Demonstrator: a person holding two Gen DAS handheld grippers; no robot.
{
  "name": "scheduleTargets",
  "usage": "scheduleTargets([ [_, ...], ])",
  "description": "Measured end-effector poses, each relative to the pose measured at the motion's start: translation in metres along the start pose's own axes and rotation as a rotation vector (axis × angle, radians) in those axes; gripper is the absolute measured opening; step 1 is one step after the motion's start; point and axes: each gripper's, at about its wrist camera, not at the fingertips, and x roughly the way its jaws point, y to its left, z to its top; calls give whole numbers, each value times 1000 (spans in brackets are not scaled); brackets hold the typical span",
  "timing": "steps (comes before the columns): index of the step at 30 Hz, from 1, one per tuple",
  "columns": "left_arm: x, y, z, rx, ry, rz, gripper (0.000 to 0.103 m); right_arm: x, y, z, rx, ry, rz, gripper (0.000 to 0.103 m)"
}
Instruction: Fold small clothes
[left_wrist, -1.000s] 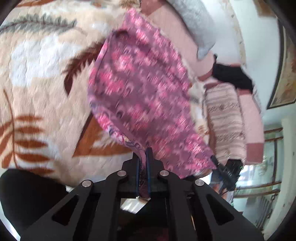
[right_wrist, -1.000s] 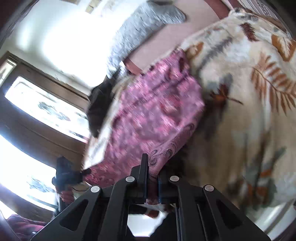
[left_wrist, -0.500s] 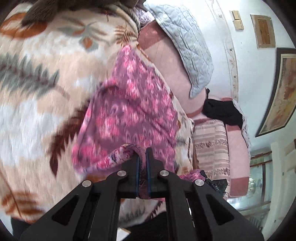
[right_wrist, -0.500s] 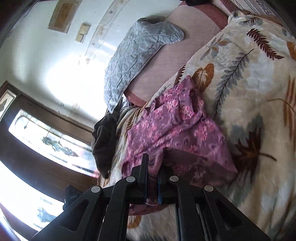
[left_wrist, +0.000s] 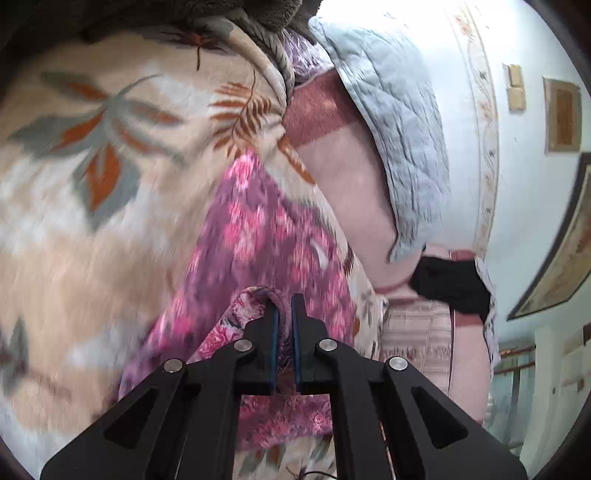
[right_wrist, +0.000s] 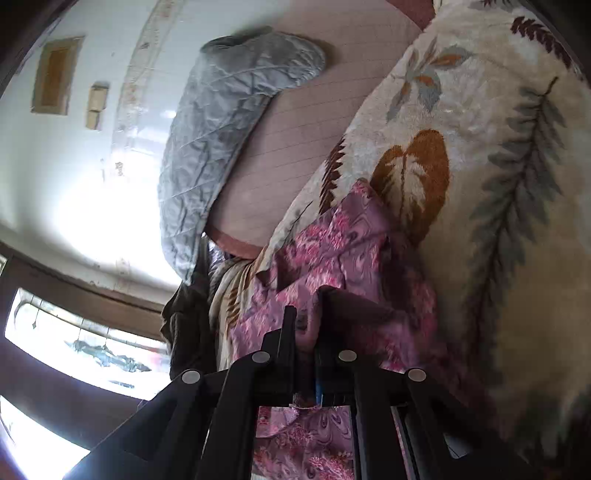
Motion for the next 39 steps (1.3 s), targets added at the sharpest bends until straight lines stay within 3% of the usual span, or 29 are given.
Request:
scheduleTargets([
  [6, 39, 4, 45, -33, -19, 69, 4, 42, -15, 37, 80, -8, -31, 7],
  [10, 57, 12, 61, -92, 14, 89, 4, 63, -18, 52, 130, 30, -63, 11],
  [13, 55, 7, 69, -100, 5, 63, 5, 60, -11, 68, 167, -42, -17, 12],
  [15, 47, 5, 74, -129, -18, 6, 10, 55, -10, 77, 180, -92, -22, 18],
  [17, 36, 5, 78, -128, -61, 4, 42, 50, -13, 80, 195, -134, -36, 30],
  [18, 30, 5, 81, -128, -89, 14, 48, 44, -16, 81, 197, -159, -47, 34],
  [20, 17, 9, 84, -117, -125, 33, 51, 32, -24, 81, 197, -204, -49, 44],
  [22, 15, 16, 87, -107, -108, 48, 51, 21, -34, 79, 205, -237, -32, 44],
  [23, 16, 18, 87, -94, -94, 60, 51, 16, -37, 79, 191, -238, -36, 46],
  [27, 39, 15, 78, 23, -12, 135, 51, 28, -30, 76, 24, -144, -221, 47],
  [31, 67, 9, 66, 98, 71, 163, 53, 55, -18, 72, -92, -75, -300, 49],
  [33, 83, -1, 59, 184, 120, 191, 57, 70, -9, 72, -157, -46, -340, 51],
  [36, 99, -16, 52, 315, 122, 279, 59, 88, 3, 76, -248, -29, -397, 53],
  [39, 112, -25, 56, 361, 90, 331, 59, 99, 7, 83, -280, -35, -395, 50],
])
